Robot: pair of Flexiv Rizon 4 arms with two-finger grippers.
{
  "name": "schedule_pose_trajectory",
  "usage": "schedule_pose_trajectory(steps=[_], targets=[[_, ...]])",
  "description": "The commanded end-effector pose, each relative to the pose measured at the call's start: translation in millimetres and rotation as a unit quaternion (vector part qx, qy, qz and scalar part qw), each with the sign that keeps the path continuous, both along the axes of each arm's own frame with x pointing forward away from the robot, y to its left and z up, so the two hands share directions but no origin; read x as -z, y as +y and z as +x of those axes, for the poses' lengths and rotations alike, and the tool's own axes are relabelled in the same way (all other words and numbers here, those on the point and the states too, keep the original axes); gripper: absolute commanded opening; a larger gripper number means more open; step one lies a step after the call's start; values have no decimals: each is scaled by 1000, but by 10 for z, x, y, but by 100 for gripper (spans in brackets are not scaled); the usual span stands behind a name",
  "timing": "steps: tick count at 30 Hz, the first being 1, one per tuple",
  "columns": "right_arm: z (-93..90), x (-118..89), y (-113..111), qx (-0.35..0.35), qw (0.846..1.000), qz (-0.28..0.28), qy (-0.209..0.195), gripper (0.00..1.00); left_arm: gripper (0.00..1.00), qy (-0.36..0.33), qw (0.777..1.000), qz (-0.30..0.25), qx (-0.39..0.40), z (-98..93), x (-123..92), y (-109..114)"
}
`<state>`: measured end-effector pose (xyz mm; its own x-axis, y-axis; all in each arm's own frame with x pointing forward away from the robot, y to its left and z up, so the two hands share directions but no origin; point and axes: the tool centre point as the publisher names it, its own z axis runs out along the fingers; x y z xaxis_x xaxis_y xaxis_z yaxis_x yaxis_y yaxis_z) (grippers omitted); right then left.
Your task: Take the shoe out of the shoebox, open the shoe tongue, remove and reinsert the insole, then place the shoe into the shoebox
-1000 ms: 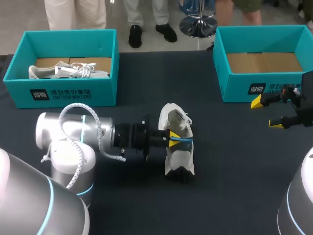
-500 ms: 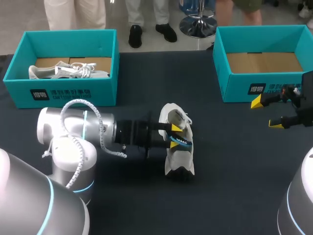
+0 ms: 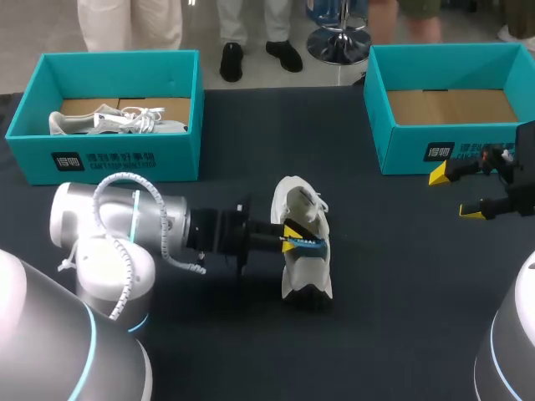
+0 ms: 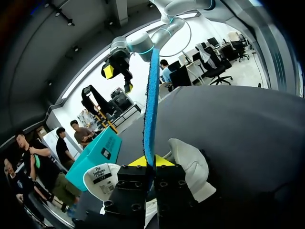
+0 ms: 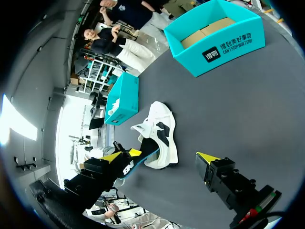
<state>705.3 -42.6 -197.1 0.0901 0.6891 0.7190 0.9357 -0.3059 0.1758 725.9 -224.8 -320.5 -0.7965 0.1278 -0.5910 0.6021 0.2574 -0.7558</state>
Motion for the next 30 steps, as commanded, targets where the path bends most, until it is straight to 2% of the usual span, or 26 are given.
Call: schedule_pose_trajectory(steps=[1,12,23,24,25,30], targets=[[-9,0,2,1,1000,-1,0,100,0,-5,1000,3,-8,40,55,-104],[-9,0,2,1,1000,-1,0,100,0,-19,1000,12,-19,160,159,-180],[-9,0,2,1,1000,-1,0,100,0,-15,999,33,-24,196,251,-143],[-9,0,2,1,1000,-1,0,100,16,-14,999,32,-25,181,225,-122],[-9,0,2,1,1000,-1,0,100,23,-13,999,30,-25,168,200,-108],[-9,0,2,1,1000,-1,0,100,24,-16,1000,20,-18,84,57,-44]])
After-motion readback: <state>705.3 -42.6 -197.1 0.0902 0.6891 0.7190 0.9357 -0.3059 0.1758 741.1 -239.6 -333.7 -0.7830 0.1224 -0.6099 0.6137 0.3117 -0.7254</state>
